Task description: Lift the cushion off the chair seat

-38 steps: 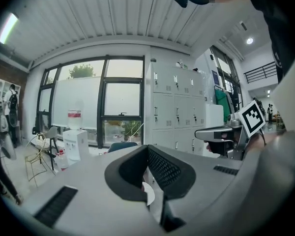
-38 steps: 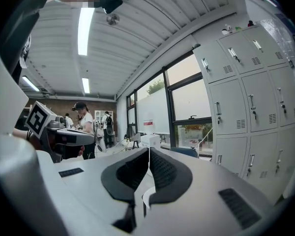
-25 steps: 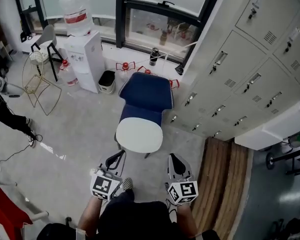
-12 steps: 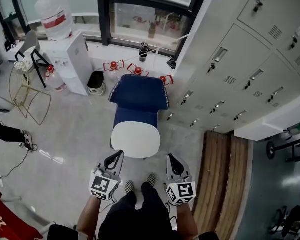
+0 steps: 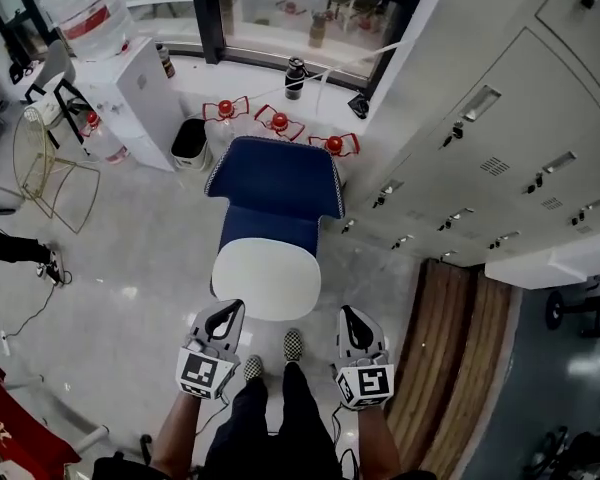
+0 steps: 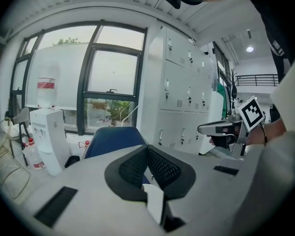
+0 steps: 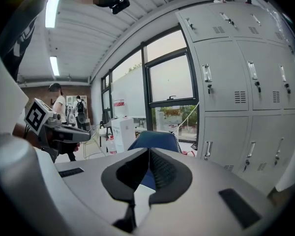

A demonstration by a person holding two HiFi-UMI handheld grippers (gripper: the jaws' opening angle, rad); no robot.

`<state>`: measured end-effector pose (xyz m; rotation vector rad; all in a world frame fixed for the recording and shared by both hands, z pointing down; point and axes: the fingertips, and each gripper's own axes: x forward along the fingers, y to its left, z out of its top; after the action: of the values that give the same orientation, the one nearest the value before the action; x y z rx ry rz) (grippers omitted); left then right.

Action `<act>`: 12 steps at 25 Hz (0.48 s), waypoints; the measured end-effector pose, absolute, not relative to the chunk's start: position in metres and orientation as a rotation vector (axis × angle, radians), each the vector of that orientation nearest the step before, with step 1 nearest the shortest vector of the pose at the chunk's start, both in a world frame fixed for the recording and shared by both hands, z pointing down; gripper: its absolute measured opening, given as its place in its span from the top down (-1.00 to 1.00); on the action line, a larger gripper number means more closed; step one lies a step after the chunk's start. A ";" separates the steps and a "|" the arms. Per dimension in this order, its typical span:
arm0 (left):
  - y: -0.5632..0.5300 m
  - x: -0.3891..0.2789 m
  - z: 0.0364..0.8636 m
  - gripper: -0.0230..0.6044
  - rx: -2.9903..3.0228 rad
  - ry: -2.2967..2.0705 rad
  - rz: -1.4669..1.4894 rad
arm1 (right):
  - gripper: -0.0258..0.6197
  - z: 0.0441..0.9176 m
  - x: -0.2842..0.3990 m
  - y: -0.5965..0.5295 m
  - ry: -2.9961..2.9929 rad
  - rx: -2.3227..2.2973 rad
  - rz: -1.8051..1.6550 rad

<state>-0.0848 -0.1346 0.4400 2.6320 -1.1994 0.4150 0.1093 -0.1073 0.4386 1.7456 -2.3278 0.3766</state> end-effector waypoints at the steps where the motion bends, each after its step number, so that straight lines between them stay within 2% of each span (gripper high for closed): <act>1: -0.143 -0.078 0.450 0.87 2.626 -1.206 0.417 | 0.83 0.449 0.115 -0.116 -2.334 1.736 0.386; 6: -0.163 -0.045 0.502 0.87 2.588 -1.233 0.424 | 0.83 0.511 0.137 -0.136 -2.350 1.681 0.457; 12: -0.178 -0.040 0.561 0.87 2.535 -1.247 0.454 | 0.83 0.579 0.145 -0.151 -2.338 1.654 0.553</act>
<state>-0.0400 -0.1782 0.5614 2.5348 -1.2466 0.4539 0.1445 -0.1511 0.5788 1.6537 -2.3376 0.5533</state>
